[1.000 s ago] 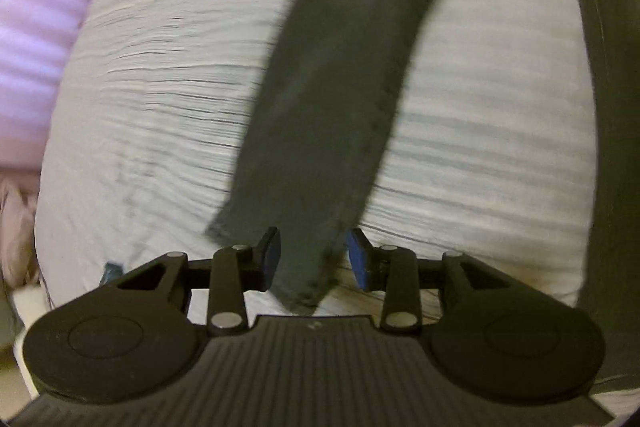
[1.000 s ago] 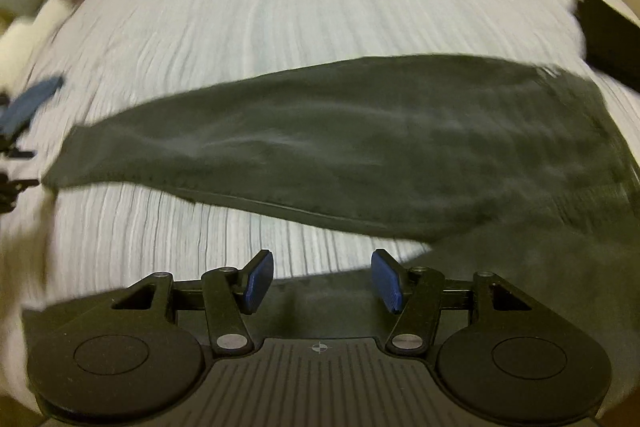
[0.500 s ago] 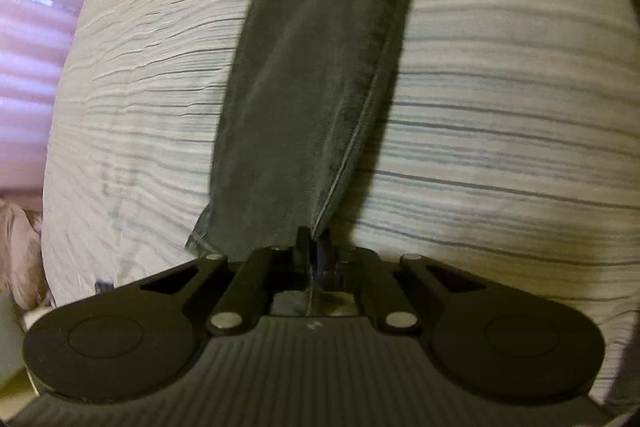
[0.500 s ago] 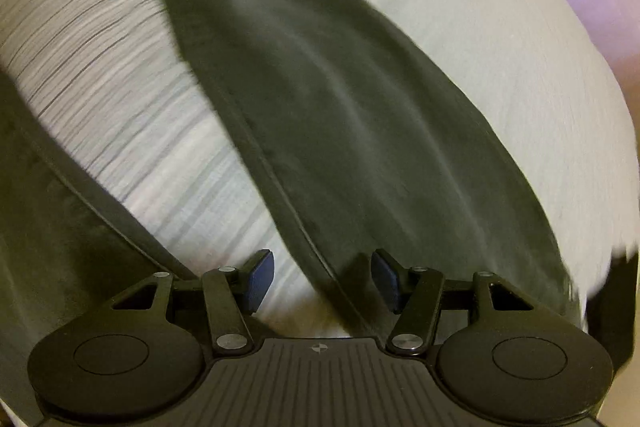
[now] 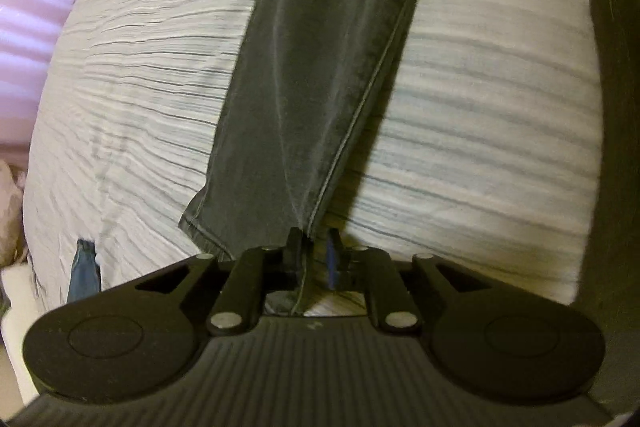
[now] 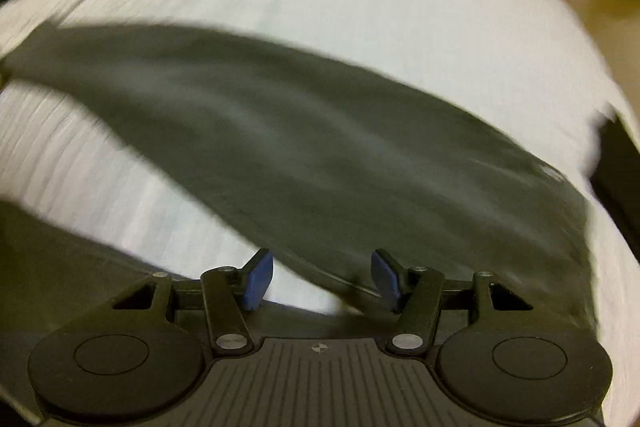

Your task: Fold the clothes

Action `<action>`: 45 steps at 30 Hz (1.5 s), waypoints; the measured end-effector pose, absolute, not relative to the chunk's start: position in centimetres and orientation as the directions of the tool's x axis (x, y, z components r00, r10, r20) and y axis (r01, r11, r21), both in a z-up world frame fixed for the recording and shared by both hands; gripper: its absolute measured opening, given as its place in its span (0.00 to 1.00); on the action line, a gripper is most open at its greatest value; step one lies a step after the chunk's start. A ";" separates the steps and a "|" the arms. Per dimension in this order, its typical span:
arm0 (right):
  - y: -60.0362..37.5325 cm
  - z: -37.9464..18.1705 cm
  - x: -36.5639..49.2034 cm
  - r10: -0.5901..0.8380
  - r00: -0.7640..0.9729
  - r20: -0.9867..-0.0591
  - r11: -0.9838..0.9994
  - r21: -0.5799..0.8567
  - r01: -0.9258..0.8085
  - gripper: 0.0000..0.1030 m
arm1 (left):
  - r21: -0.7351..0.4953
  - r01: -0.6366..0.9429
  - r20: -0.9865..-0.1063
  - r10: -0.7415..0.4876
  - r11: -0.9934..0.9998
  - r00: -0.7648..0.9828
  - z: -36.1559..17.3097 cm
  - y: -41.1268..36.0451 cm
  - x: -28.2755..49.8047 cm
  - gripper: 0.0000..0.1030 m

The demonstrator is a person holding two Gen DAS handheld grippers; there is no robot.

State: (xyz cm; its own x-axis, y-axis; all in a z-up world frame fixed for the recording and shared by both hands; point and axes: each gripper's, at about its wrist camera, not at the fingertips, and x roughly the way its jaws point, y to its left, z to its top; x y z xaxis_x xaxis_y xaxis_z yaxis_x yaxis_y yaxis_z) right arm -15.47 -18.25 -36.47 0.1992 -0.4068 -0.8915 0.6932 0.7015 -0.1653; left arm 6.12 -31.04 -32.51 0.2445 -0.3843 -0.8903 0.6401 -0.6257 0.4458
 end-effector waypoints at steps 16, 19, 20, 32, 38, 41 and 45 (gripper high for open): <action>-25.8 -32.8 -40.3 -0.460 0.149 -0.875 0.269 0.023 0.963 0.56 | 0.333 0.663 -0.912 -0.409 -0.671 0.045 -27.2 -29.8 -14.0 0.21; -29.5 -32.7 -44.3 -0.446 0.234 -0.864 0.338 0.080 0.938 0.56 | 0.328 0.677 -0.900 -0.435 -0.659 0.013 -26.5 -31.3 -20.4 0.23; -31.0 -33.4 -45.1 -0.416 0.279 -0.866 0.383 0.112 0.917 0.56 | 0.326 0.681 -0.896 -0.443 -0.655 0.003 -26.3 -31.8 -22.5 0.24; -42.2 -40.9 -47.3 -0.052 0.549 -0.834 0.812 0.285 0.510 0.56 | 0.312 0.580 -0.897 -0.435 -0.752 -0.081 -30.0 -39.0 -44.4 0.33; -44.1 -42.5 -47.5 -0.003 0.643 -0.766 0.785 0.397 0.476 0.56 | 0.307 0.571 -0.911 -0.408 -0.762 -0.054 -31.9 -40.5 -46.0 0.37; -45.0 -43.0 -47.8 -0.012 0.660 -0.751 0.725 0.448 0.523 0.54 | 0.299 0.580 -0.914 -0.402 -0.758 -0.054 -32.2 -40.7 -46.1 0.39; -45.9 -42.3 -48.6 -0.029 0.668 -0.744 0.636 0.502 0.587 0.02 | 0.282 0.595 -0.918 -0.391 -0.753 -0.059 -32.3 -41.1 -46.2 0.39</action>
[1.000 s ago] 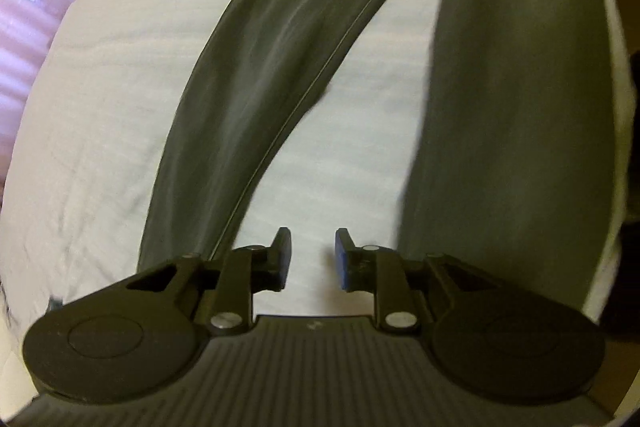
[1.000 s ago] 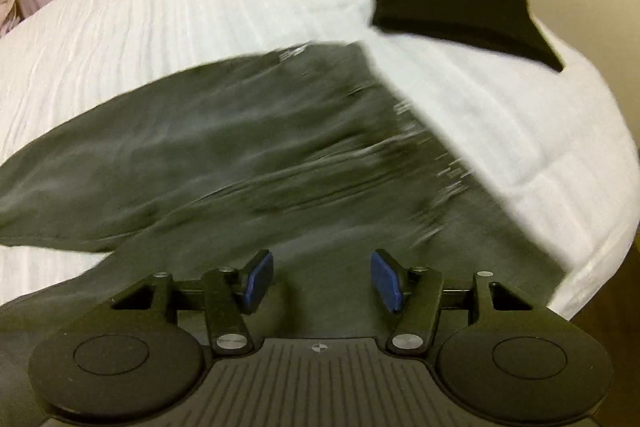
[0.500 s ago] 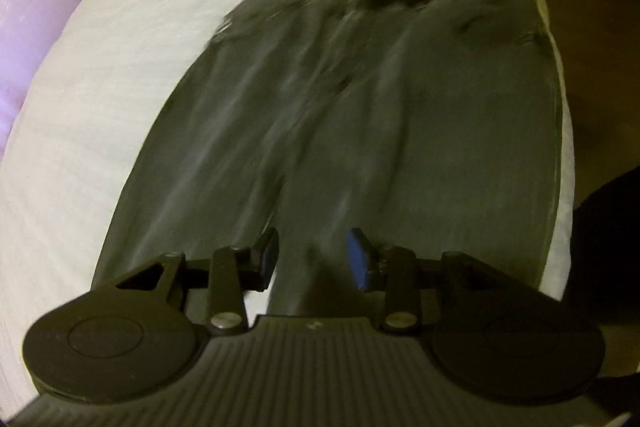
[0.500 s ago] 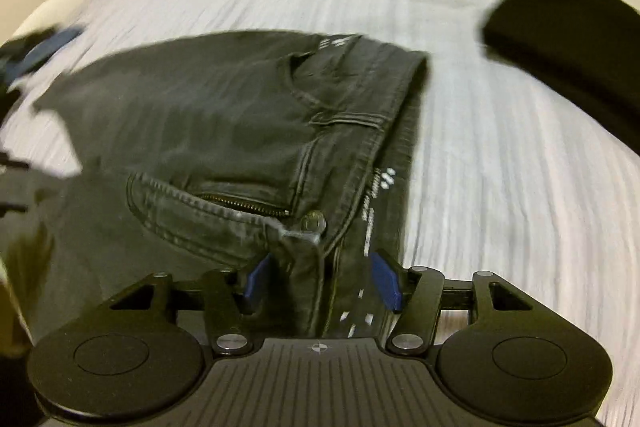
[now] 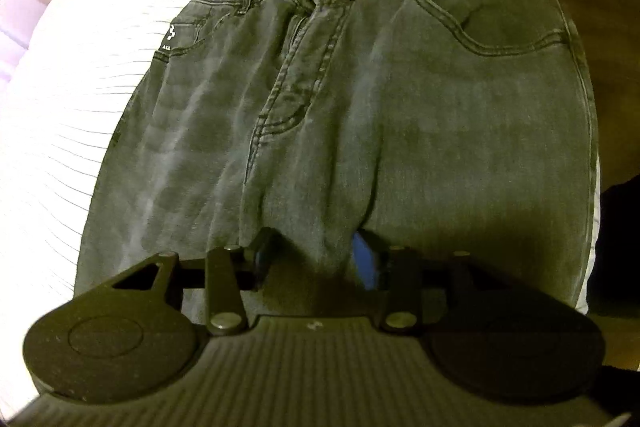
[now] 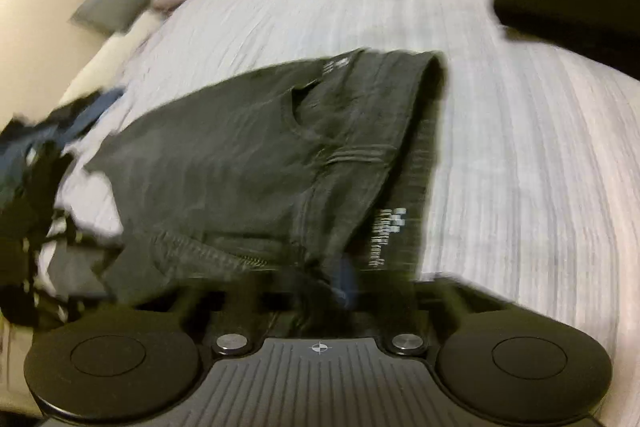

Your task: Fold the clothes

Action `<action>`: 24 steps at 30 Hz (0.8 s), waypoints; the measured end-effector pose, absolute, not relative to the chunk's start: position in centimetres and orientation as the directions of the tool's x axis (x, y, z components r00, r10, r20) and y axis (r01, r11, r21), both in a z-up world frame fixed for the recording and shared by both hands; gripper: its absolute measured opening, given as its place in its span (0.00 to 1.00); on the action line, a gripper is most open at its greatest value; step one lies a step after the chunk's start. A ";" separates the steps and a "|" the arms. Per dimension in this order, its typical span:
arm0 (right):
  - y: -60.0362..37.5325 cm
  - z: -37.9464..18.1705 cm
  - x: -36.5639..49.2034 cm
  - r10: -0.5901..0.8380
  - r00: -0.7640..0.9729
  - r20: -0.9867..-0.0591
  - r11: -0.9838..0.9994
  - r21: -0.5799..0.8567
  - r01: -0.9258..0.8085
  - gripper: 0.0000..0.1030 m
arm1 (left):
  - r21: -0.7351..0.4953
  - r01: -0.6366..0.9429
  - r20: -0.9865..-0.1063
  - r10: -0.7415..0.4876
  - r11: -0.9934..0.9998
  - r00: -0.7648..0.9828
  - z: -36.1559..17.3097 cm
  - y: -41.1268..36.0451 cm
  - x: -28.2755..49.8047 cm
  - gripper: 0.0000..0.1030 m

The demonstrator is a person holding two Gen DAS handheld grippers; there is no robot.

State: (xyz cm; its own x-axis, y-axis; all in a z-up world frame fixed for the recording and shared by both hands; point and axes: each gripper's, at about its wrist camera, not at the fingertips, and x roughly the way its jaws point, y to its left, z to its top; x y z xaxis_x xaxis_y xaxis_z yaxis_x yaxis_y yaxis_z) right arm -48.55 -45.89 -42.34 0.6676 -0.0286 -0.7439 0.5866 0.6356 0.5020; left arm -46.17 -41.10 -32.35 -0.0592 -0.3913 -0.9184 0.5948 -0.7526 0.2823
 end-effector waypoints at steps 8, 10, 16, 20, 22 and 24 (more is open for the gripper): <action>-45.6 -38.1 -49.6 -0.061 0.619 -0.783 0.635 0.448 0.630 0.01 | 0.256 0.607 -0.913 -0.394 -0.753 -0.103 -32.7 -42.5 -47.0 0.39; -45.9 -39.6 -48.8 -0.056 0.577 -0.815 0.627 0.421 0.655 0.01 | 0.257 0.603 -0.915 -0.391 -0.755 -0.100 -32.9 -42.8 -47.2 0.39; -45.5 -40.0 -48.1 -0.094 0.536 -0.839 0.581 0.391 0.714 0.02 | 0.270 0.636 -0.913 -0.402 -0.723 -0.069 -31.8 -42.0 -45.8 0.39; -43.4 -36.8 -48.8 -0.162 0.506 -0.847 0.564 0.341 0.752 0.04 | 0.269 0.717 -0.922 -0.388 -0.643 -0.002 -30.8 -39.7 -42.7 0.39; -41.7 -35.5 -49.1 -0.175 0.507 -0.844 0.551 0.342 0.761 0.06 | 0.283 0.751 -0.927 -0.371 -0.597 0.054 -30.5 -37.8 -41.1 0.39; -39.5 -34.6 -48.8 -0.174 0.509 -0.843 0.559 0.341 0.756 0.23 | 0.288 0.788 -0.933 -0.347 -0.545 0.102 -30.2 -35.7 -39.3 0.39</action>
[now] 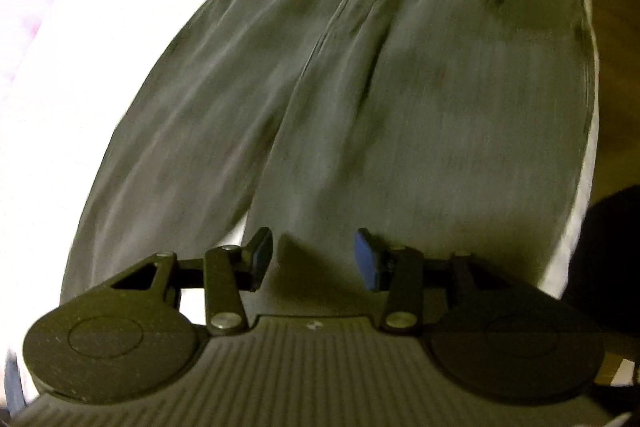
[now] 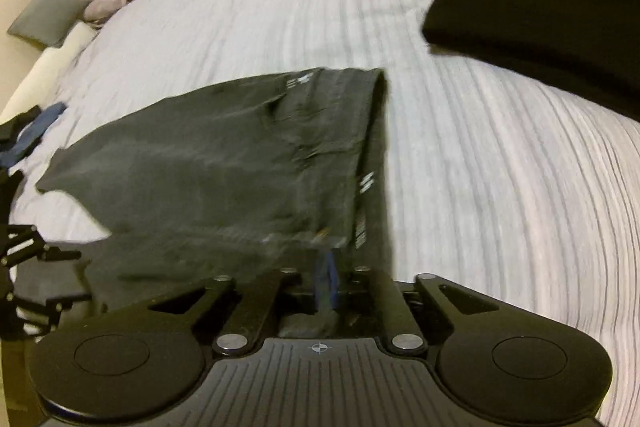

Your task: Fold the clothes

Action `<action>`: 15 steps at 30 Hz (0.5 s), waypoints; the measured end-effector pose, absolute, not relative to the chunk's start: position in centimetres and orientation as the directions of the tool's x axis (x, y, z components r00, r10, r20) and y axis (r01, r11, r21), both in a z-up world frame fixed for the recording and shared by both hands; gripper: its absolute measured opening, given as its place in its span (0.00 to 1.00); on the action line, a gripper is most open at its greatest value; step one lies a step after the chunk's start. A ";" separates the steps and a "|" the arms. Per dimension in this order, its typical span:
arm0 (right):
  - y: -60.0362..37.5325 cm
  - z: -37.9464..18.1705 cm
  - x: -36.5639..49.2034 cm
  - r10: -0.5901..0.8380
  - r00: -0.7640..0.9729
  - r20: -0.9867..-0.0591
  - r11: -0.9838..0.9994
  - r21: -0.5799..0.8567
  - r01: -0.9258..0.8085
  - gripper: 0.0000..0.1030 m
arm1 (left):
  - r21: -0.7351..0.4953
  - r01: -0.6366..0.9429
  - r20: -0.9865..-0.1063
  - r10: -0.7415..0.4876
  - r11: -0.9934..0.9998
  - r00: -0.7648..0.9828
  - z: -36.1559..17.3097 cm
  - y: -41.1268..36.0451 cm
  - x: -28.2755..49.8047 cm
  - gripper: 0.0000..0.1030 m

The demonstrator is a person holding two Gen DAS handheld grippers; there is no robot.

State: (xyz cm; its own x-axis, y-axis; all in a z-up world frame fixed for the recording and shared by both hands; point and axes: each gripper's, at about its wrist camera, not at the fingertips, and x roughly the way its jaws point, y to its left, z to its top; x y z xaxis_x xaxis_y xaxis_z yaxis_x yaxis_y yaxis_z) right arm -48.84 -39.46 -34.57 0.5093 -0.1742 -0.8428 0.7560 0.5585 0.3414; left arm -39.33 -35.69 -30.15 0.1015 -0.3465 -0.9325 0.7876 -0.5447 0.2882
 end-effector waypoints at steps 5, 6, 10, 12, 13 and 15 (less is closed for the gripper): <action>-34.5 -34.7 -47.7 -0.150 0.483 -0.863 0.560 0.328 0.761 0.67 | 0.316 0.851 -0.937 -0.277 -0.420 0.211 -29.2 -29.8 -35.7 0.39; -33.8 -35.1 -47.3 -0.146 0.435 -0.889 0.566 0.286 0.774 0.67 | 0.323 0.858 -0.937 -0.264 -0.398 0.230 -29.0 -28.7 -35.2 0.39; -32.1 -34.8 -46.4 -0.135 0.397 -0.908 0.555 0.263 0.789 0.67 | 0.347 0.893 -0.928 -0.244 -0.288 0.282 -27.7 -25.0 -32.9 0.40; -31.3 -33.6 -45.6 -0.160 0.395 -0.904 0.574 0.240 0.783 0.67 | 0.346 0.910 -0.924 -0.250 -0.227 0.289 -27.0 -23.7 -31.6 0.42; -30.7 -32.8 -45.0 -0.185 0.389 -0.902 0.585 0.217 0.781 0.67 | 0.341 0.918 -0.924 -0.255 -0.204 0.286 -26.7 -23.1 -31.0 0.42; -29.5 -31.3 -43.6 -0.232 0.375 -0.897 0.596 0.174 0.784 0.67 | 0.332 0.927 -0.919 -0.282 -0.173 0.276 -26.2 -22.4 -29.9 0.51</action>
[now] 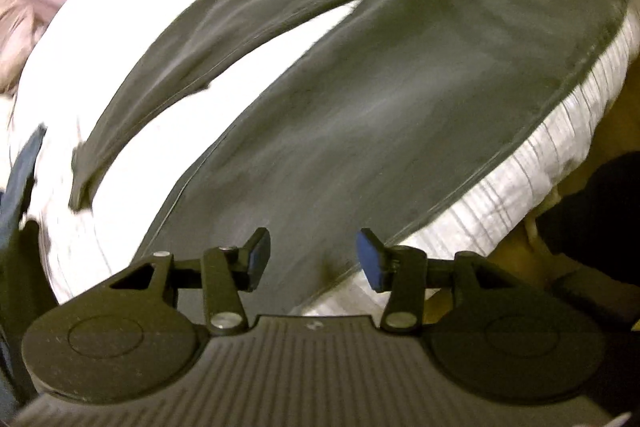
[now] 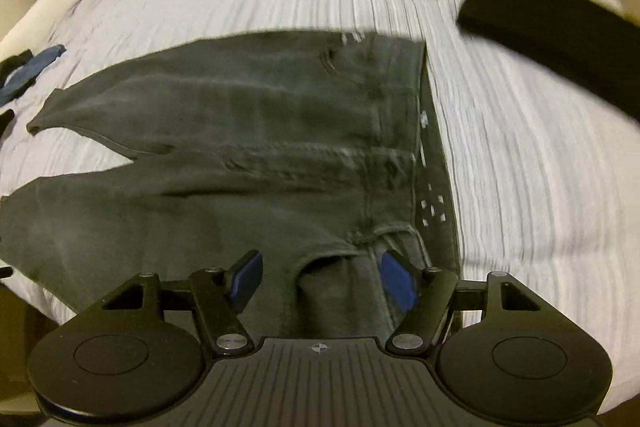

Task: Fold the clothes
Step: 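Release the jeans and lay them flat with both grippers open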

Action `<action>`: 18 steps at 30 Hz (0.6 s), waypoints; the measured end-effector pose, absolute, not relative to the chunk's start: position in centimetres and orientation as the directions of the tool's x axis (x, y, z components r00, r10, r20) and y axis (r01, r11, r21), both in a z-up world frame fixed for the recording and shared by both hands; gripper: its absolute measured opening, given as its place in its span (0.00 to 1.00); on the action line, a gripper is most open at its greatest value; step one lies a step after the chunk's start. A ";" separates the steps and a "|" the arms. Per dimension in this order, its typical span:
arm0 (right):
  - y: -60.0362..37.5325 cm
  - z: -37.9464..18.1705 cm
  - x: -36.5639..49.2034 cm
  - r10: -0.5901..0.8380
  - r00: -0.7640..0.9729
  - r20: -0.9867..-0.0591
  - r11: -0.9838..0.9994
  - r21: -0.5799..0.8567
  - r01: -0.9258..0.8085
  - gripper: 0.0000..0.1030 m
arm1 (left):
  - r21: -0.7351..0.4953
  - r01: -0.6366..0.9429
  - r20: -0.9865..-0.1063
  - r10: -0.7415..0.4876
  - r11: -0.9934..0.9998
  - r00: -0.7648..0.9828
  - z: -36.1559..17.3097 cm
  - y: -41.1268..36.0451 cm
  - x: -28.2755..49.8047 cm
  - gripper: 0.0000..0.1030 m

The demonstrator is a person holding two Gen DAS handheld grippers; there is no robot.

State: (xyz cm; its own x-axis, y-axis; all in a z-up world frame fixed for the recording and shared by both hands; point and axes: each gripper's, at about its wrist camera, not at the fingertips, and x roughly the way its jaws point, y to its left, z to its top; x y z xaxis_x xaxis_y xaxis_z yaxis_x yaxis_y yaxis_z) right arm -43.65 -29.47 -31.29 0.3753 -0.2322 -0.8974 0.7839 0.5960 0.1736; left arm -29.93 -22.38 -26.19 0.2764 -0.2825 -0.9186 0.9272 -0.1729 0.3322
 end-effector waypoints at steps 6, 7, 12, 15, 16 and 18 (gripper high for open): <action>-22.0 -27.5 -39.0 -0.338 0.335 -0.880 0.526 0.119 0.842 0.90 | 0.307 0.932 -0.899 -0.380 -0.194 0.217 -24.2 -19.3 -27.4 0.72; -20.7 -27.3 -38.2 -0.337 0.330 -0.882 0.519 0.119 0.847 0.90 | 0.305 0.932 -0.892 -0.401 -0.195 0.208 -23.9 -18.8 -27.0 0.74; -15.0 -26.2 -35.4 -0.353 0.295 -0.888 0.476 0.101 0.874 0.90 | 0.244 0.957 -0.889 -0.430 -0.155 0.157 -23.0 -16.4 -24.3 0.81; -12.7 -25.3 -35.0 -0.384 0.269 -0.883 0.432 0.086 0.898 0.90 | 0.202 0.972 -0.896 -0.423 -0.120 0.134 -22.7 -15.2 -22.8 0.83; -12.1 -24.8 -35.2 -0.395 0.267 -0.879 0.415 0.089 0.906 0.90 | 0.189 0.976 -0.899 -0.418 -0.108 0.128 -22.6 -14.9 -22.3 0.83; -11.2 -24.0 -35.7 -0.411 0.259 -0.874 0.388 0.089 0.917 0.90 | 0.176 0.980 -0.903 -0.411 -0.091 0.124 -22.6 -14.5 -21.6 0.83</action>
State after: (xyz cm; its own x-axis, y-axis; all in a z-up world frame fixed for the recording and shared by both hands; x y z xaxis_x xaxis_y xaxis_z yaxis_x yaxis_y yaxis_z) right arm -35.67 -11.17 -23.99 0.2590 -0.4110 -0.8741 0.9172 0.3884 0.0892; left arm -21.64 -14.48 -22.56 0.1242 -0.4107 -0.9033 0.9802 -0.0910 0.1761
